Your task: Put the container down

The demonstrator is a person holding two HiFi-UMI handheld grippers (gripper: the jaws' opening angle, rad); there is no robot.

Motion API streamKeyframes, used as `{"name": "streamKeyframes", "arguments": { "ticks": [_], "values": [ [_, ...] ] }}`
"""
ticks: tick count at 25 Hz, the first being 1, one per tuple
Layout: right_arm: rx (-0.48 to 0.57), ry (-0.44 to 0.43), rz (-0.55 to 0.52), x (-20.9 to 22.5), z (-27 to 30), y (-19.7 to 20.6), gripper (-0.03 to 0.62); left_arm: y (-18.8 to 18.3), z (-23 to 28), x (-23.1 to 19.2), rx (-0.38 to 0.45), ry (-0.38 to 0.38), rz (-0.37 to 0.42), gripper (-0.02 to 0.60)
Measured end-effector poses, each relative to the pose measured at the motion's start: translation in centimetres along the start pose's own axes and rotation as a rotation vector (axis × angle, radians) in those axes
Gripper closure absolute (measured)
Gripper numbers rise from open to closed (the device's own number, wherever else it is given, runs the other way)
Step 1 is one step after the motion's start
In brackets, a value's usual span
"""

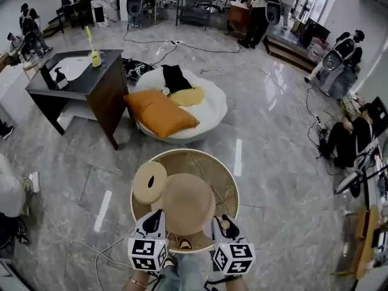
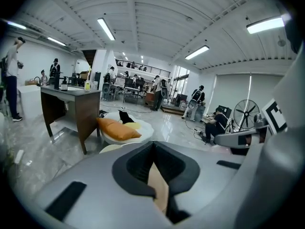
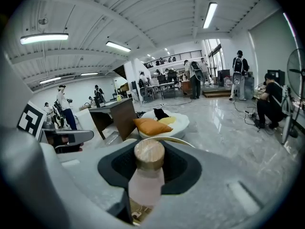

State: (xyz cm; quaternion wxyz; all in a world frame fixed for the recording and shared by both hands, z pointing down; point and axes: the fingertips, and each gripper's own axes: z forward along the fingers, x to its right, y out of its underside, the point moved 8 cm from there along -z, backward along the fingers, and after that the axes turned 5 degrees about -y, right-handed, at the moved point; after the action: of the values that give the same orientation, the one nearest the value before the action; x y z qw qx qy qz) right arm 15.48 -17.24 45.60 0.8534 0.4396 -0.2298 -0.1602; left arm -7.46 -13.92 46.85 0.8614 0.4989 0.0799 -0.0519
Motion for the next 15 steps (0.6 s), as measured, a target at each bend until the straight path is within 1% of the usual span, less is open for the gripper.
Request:
{"name": "streamKeyframes", "arguments": {
  "ticks": [8, 15],
  "values": [
    [-0.046, -0.002, 0.018, 0.8, 3.4, 4.3, 0.473, 4.3, 3.4, -1.3, -0.047, 0.006, -0.017, 0.589],
    [-0.084, 0.029, 0.028, 2.1, 6.0, 8.2, 0.473, 8.3, 6.0, -2.6, -0.083, -0.008, -0.042, 0.589]
  ]
}}
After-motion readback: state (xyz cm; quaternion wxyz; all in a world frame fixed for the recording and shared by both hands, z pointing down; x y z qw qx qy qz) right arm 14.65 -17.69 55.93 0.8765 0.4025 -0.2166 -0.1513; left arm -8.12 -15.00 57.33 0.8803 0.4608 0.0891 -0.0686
